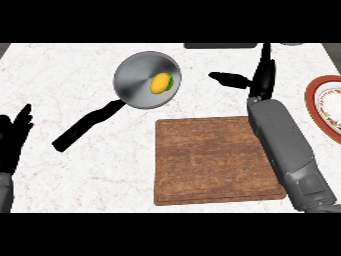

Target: Pick the lemon from the cutting board and place it in the pan

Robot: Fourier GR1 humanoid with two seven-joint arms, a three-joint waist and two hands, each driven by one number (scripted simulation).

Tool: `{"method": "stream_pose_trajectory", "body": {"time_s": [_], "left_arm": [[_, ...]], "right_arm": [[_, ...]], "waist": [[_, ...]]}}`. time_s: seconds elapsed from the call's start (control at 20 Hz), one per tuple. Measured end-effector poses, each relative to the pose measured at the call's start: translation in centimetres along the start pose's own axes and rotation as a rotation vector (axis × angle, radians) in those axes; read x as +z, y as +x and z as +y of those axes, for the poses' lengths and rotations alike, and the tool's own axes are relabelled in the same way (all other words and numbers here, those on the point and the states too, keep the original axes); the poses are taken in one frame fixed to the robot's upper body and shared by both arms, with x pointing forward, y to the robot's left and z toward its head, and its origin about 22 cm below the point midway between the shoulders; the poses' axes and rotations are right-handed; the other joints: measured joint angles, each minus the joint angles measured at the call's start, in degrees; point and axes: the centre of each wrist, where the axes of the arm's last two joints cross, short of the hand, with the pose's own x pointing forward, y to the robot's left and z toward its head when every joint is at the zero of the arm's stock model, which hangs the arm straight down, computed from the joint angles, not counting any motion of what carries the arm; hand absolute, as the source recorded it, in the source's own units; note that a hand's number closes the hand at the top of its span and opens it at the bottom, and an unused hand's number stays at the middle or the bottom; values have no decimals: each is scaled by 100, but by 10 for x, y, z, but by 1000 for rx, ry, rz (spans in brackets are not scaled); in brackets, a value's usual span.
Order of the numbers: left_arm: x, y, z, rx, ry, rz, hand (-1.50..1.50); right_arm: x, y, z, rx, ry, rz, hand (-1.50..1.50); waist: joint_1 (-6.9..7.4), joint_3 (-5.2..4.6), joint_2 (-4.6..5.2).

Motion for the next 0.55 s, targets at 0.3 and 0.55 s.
{"method": "stream_pose_trajectory", "body": {"time_s": [0.3,0.55], "left_arm": [[2,-5,5,6,14,9,0],[1,1,-2,5,9,13,0]], "right_arm": [[6,-14,-62,20,41,-10,-150],[20,-6,-111,31,61,-22,-150]], "waist": [[-71,-3,-19],[-53,-2,-6]]}}
